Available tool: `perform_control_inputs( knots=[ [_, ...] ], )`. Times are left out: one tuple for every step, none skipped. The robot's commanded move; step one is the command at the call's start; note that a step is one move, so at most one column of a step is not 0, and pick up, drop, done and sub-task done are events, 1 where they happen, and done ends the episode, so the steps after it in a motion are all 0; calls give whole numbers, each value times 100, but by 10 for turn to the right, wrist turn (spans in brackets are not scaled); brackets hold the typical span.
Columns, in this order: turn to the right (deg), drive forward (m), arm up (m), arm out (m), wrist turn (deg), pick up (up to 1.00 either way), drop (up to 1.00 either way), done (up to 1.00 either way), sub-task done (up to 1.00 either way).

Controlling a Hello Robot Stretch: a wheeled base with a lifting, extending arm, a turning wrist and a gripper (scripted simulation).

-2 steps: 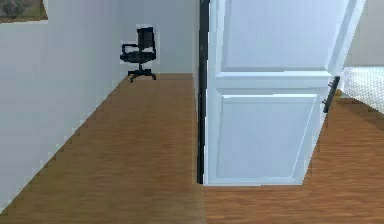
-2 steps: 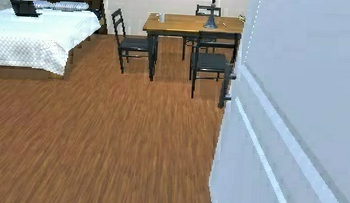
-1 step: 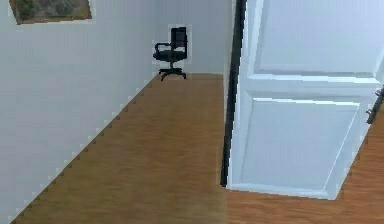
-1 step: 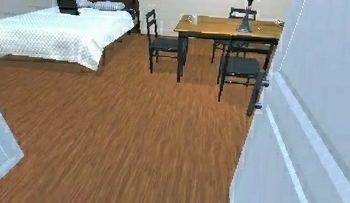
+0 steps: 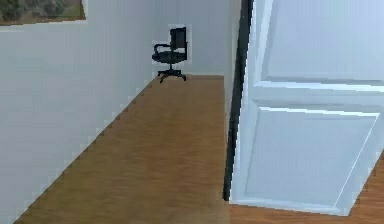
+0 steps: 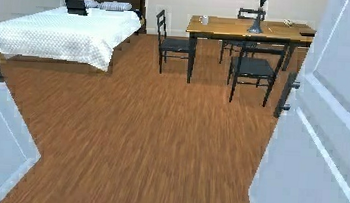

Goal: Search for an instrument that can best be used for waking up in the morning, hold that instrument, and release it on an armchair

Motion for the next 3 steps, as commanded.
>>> perform_control_inputs(
  knots=[
    [450, 0, 0, 0, 0, 0, 0, 0, 0],
    [300, 0, 0, 0, 0, 0, 0, 0, 0],
    [0, 80, 0, 0, 0, 0, 0, 0, 0]
  ],
)
